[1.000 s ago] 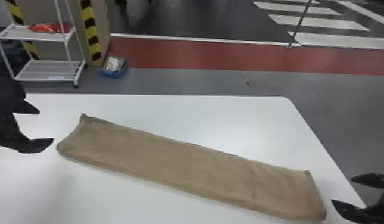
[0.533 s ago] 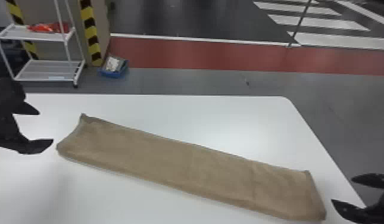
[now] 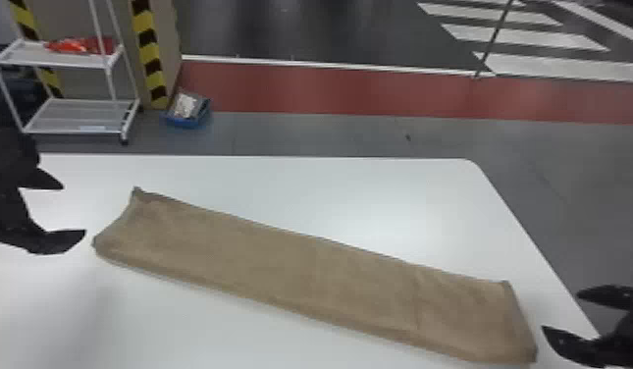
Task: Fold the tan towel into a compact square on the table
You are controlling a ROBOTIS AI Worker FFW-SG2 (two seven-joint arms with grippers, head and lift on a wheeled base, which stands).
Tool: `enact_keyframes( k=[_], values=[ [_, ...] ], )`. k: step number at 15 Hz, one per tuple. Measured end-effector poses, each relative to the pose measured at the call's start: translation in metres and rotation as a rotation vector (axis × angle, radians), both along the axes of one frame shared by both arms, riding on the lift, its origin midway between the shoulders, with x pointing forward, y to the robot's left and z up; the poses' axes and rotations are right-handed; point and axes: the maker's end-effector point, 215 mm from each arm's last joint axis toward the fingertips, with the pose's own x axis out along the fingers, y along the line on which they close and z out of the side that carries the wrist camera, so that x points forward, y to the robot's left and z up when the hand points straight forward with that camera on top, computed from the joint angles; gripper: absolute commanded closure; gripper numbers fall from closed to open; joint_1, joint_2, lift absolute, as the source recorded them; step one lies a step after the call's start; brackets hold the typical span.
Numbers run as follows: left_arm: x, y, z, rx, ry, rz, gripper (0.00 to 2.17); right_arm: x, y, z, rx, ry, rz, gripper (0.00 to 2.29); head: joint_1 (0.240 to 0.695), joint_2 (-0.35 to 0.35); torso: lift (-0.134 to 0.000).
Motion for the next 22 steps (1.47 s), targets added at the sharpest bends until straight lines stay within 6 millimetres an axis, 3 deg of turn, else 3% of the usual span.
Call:
enact_keyframes(
  k=[8, 13, 17, 22],
  values=[
    [-0.003, 0.004, -0.001, 0.003, 0.007, -0.003, 0.1, 0.012, 0.015, -0.017, -0.026, 0.031, -0.014, 0.03, 0.695, -0.128, -0.125],
    [-0.003, 0.013, 0.002, 0.012, 0.005, 0.006, 0.1, -0.002, 0.026, -0.027, -0.015, 0.087, 0.029, 0.03, 0.695, -0.105, -0.125],
    [-0.004, 0.015, -0.001, 0.012, 0.009, 0.007, 0.1, -0.011, 0.022, -0.025, -0.003, 0.096, 0.038, 0.06, 0.695, -0.105, -0.125],
    [-0.006, 0.014, -0.006, 0.01, 0.015, 0.006, 0.1, -0.016, 0.022, -0.016, 0.204, 0.038, -0.061, 0.07, 0.695, -0.11, -0.125]
  ],
)
